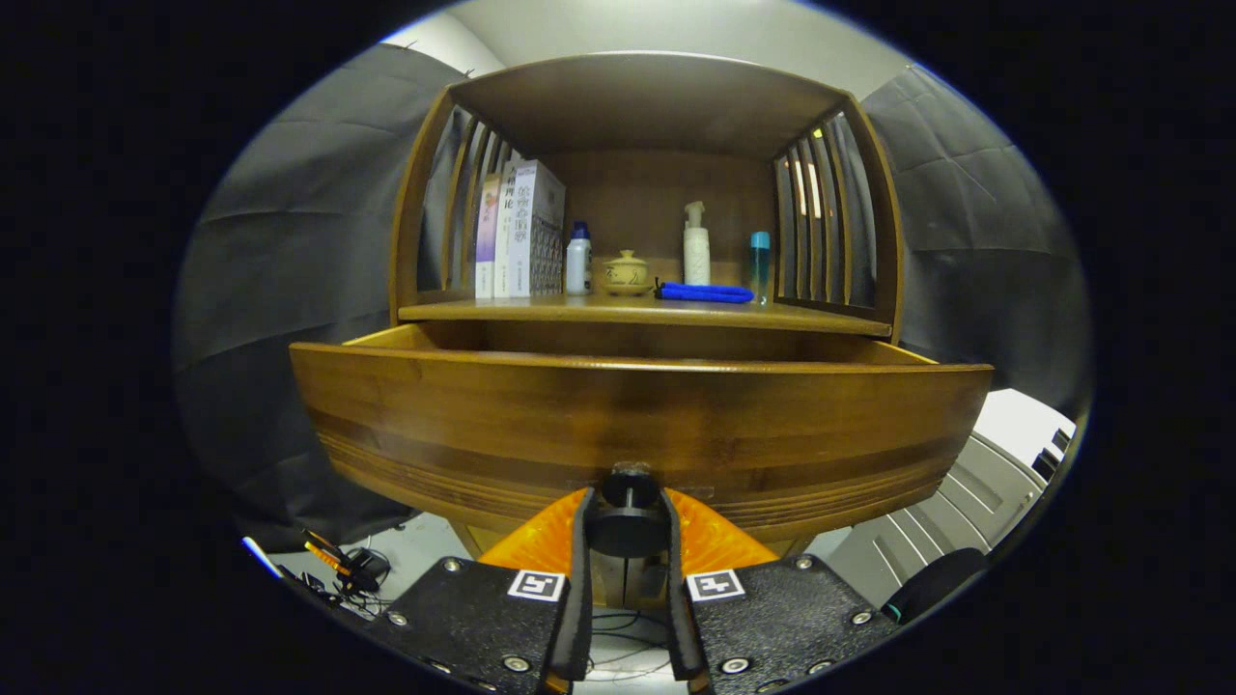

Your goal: Pull open the drawer, take out the items inside it, and place them on the countertop above the cabinet.

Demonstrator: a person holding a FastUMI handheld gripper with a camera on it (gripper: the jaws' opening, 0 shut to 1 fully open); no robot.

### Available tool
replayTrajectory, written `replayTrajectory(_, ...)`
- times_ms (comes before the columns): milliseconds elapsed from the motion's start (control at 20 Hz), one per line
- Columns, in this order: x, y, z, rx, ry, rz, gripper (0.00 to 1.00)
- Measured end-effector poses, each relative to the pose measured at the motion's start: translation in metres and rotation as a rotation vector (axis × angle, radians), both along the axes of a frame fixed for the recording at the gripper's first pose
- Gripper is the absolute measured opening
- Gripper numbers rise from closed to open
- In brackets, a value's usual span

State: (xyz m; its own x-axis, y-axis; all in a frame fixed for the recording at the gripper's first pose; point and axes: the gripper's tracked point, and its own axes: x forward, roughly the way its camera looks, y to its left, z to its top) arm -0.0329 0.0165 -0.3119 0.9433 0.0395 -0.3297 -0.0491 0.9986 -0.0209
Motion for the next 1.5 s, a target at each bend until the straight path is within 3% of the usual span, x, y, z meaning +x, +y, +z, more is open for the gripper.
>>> replayTrajectory(500,-0.06,0.009,0.001,0.006,0.034,0.018,0.32)
replayTrajectory(850,-0.073,0.013,0.002,0.02,0.048,0.023,0.32)
replayTrajectory(1050,-0.075,0.016,0.009,0.032,0.039,0.017,0.58)
replayTrajectory(1350,-0.076,0.025,0.096,0.043,-0.145,0.056,0.96)
replayTrajectory(1500,-0.066,0.023,0.13,0.021,-0.175,0.034,0.96)
